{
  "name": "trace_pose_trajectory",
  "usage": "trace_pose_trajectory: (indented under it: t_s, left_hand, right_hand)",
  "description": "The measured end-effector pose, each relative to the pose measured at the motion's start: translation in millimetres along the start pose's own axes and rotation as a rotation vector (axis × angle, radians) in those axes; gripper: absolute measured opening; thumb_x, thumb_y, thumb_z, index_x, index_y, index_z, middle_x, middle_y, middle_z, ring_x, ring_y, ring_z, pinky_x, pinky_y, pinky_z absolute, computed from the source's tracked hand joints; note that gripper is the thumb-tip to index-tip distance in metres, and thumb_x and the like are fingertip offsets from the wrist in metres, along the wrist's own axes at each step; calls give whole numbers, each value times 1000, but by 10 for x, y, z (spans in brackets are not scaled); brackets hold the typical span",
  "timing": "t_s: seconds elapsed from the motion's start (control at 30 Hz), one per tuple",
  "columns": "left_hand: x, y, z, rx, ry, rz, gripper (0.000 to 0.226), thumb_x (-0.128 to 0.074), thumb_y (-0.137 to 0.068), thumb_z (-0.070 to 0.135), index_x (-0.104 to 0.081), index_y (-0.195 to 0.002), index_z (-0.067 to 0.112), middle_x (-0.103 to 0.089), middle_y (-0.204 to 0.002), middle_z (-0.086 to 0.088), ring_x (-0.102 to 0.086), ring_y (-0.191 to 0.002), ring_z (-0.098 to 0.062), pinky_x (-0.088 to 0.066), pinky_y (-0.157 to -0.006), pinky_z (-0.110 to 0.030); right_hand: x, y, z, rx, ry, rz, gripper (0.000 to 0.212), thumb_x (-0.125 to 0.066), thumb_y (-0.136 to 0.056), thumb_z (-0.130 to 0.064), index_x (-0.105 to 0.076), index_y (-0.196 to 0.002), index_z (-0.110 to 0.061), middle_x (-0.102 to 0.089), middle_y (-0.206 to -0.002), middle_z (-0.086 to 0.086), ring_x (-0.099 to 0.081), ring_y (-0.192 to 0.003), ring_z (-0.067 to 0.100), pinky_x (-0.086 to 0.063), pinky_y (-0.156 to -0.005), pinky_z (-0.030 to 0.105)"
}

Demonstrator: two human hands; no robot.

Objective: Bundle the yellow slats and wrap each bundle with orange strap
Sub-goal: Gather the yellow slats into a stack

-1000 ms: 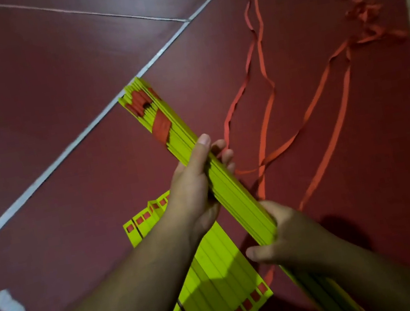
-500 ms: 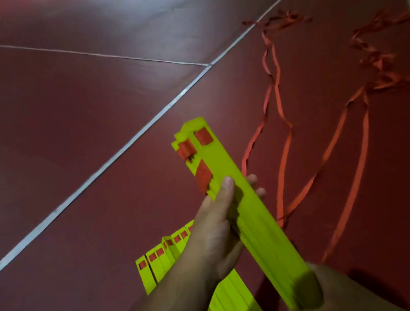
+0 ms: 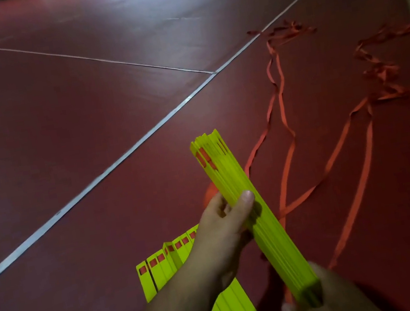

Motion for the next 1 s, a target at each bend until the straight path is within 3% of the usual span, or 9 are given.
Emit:
trace_pose_trajectory:
  t_s: [0.17, 0.23, 0.3, 0.43, 0.53, 0.63, 0.73, 0.87, 1.0]
  left_hand:
    - [-13, 41, 24, -9, 62, -29, 33, -56, -88, 34, -65, -103, 7, -67, -87, -9, -65, -80, -21, -53, -68, -35]
    - [-8, 35, 4, 14, 122, -42, 41, -54, -89, 34, -66, -111, 2, -70, -99, -16, -68, -91, -25, -59, -75, -35]
    - [11, 45, -5, 40, 177, -35, 45, -52, -89, 32, -65, -118, 1, -70, -113, -21, -68, -103, -30, -59, -85, -39]
    - [33, 46, -12, 54, 218, -4, 47, -48, -91, 32, -64, -122, 2, -70, -119, -21, -67, -112, -33, -55, -95, -44]
    - [94, 27, -1, 10, 82, 39, 48, -54, -90, 35, -62, -120, -2, -68, -103, -17, -66, -88, -31, -54, -73, -38]
    - [150, 22, 43, -32, -17, 68, 35, -62, -90, 31, -65, -114, 5, -70, -93, -8, -69, -88, -24, -54, -70, -38]
    - [192, 24, 57, -39, -52, 86, 29, -62, -95, 24, -64, -117, 6, -73, -88, 0, -72, -81, -15, -57, -66, -32]
    - [224, 34, 56, -36, -84, 110, 27, -61, -96, 25, -66, -118, 9, -76, -100, -7, -74, -89, -21, -58, -65, -32]
    - [390, -3, -16, -13, -125, 217, 29, -65, -95, 30, -63, -115, 11, -67, -91, -14, -68, -80, -23, -57, -62, -34]
  right_hand:
    - [-54, 25, -158, 176, -144, -84, 80, -87, -64, -54, -49, -135, -47, -69, -122, -10, -62, -116, 6, -44, -104, 40]
    - [-52, 22, -264, 221, -223, -122, 77, -89, -71, -31, -50, -137, -28, -62, -131, -20, -55, -123, -1, -40, -105, 25]
    - [-66, 10, -261, 196, -245, -192, 63, -84, -73, -15, -50, -126, -20, -68, -107, -31, -61, -102, -12, -42, -86, 8]
    - [-64, -6, -117, 116, -286, -152, 50, -85, -69, -14, -59, -112, -20, -72, -81, -26, -64, -81, -12, -42, -75, 7]
    - [-40, -17, -60, 81, -286, -131, 42, -94, -60, -34, -71, -94, -22, -73, -76, -12, -65, -75, -3, -45, -73, 14]
    - [-44, 10, -10, 31, -256, -66, 56, -90, -51, -58, -74, -89, -20, -76, -79, 5, -71, -76, 16, -51, -71, 23]
    - [-17, 13, 75, -34, -215, 36, 31, -91, -64, -38, -71, -81, -22, -74, -75, 0, -69, -79, 16, -49, -75, 29]
    - [-1, 43, 122, -109, -228, 32, 67, -83, -41, -65, -74, -97, -29, -77, -82, -6, -73, -81, 5, -52, -74, 24]
    - [96, 52, 134, -116, -223, 125, 73, -83, -32, -62, -70, -93, -23, -73, -66, -3, -69, -62, 6, -49, -58, 18]
Point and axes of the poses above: each hand's wrist, its own y-axis away from the middle knuckle, its own x-axis out of the back of the hand, z = x × y, the point moved 10 cm from there along -y, towards the middle knuckle
